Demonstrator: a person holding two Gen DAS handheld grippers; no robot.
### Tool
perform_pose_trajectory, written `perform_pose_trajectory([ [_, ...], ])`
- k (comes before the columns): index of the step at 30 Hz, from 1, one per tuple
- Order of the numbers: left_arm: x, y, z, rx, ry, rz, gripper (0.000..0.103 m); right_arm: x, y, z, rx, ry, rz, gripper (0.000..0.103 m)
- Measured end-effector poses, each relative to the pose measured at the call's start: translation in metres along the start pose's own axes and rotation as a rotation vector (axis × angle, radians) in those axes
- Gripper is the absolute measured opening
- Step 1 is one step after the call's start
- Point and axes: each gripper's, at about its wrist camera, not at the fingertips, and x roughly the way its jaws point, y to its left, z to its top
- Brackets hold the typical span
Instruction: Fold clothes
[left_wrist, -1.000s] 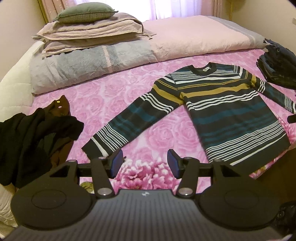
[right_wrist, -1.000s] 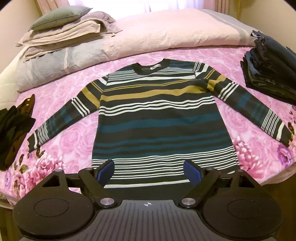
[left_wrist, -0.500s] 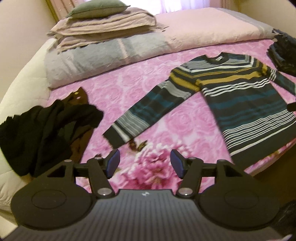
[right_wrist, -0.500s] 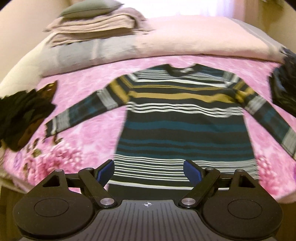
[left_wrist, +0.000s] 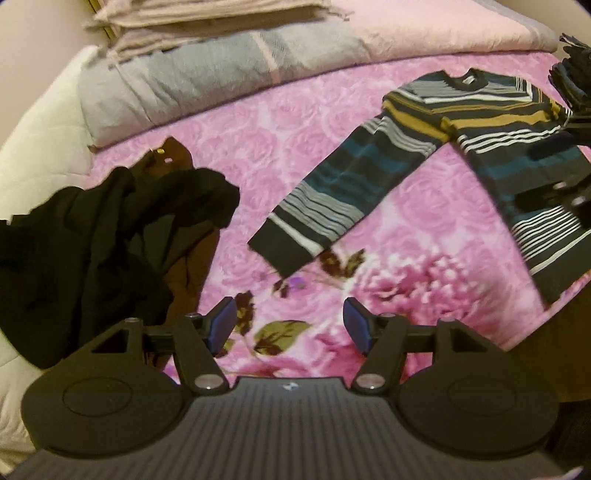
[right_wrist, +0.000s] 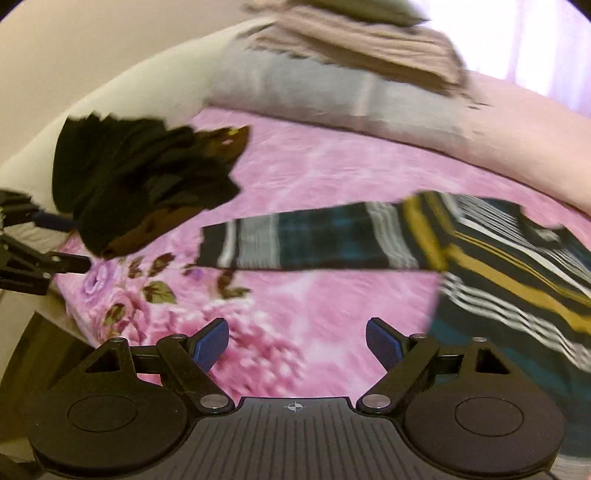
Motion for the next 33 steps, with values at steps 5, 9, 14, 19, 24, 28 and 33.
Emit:
perform_pose_trajectory([
  [5,0.041,0.040,0.003,-0.010,0.046,-0.067,0.060,0.079,0.035,0.048,-0.074,0.048,0.021,0.084],
  [9,0.066,0.058,0.000,-0.016,0.084,-0.095,0.060,0.124,0.050,0.071,-0.114,0.082,0.029,0.084],
  [14,0.085,0.069,-0.012,-0.039,0.117,-0.122,0.061,0.171,0.069,0.077,-0.260,0.116,0.021,0.084],
  [19,0.103,0.081,-0.038,-0.104,0.161,-0.144,0.062,0.220,0.085,0.058,-0.463,0.128,0.002,0.084],
  [24,0.121,0.091,-0.062,-0.164,0.214,-0.143,0.062,0.275,0.102,0.030,-0.675,0.150,-0.020,0.057],
  [28,0.130,0.097,-0.073,-0.196,0.242,-0.140,0.062,0.306,0.109,0.019,-0.770,0.159,-0.076,0.057],
  [33,0.128,0.098,-0.061,-0.185,0.224,-0.142,0.062,0.301,0.109,0.030,-0.736,0.126,-0.067,0.010],
])
